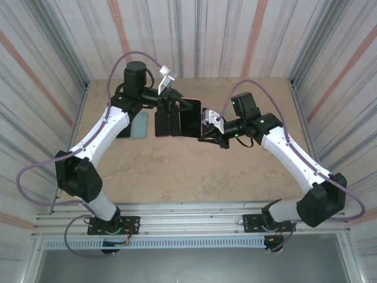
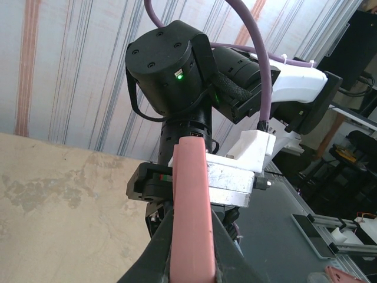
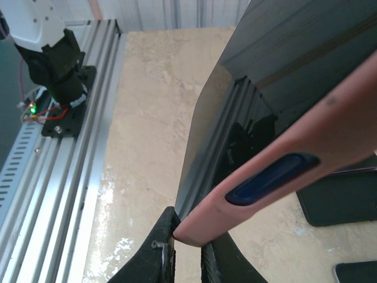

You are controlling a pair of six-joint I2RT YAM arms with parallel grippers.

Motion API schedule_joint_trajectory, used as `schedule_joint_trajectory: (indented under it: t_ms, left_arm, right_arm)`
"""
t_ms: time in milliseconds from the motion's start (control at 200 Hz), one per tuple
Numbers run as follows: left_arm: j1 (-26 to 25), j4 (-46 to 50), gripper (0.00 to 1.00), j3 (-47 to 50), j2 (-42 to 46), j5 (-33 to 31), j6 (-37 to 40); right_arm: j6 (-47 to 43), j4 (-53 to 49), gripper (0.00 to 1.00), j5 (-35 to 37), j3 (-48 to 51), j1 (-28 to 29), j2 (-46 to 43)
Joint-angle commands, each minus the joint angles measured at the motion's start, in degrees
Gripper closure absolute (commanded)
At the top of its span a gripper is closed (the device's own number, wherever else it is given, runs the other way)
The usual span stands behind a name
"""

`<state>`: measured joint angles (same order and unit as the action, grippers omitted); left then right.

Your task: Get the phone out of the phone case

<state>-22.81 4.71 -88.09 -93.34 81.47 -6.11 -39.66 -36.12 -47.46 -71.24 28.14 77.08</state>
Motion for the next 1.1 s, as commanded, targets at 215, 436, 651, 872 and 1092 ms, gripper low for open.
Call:
schedule_joint_trajectory:
  t_ms: [215,436,651,872,1092]
  left_arm:
    - [-1.41,3.59,1.00,-2.19,1.24,4.75,-1.45]
    - [-2.13,3.67,1.00,-2.26,0.70,4.84,-1.89]
    - [-2.68,3.51,1.00,-1.32,1.29,4.50,-2.17]
    - [-2.69,2.86,1.00,-0.50,1.48,3.16,-2.15]
    - [-2.51,1.34,1.00,-0.33,1.64,-1.66,-3.69]
  right_arm:
    - [-3.04,4.46,0.88,12.34,0.85,2.90,-2.72]
    - [0.26,10.18,0.88,11.84,2.57,2.81,-4.51]
    - [4.39,15.28,0.86,9.96,4.87,1.36,-4.90]
    - [10.68,21.90,0.77,3.91,7.37,0.51,-5.50]
    - [16.93,26.25,0.73,-0.87,9.95,-0.52,-6.05]
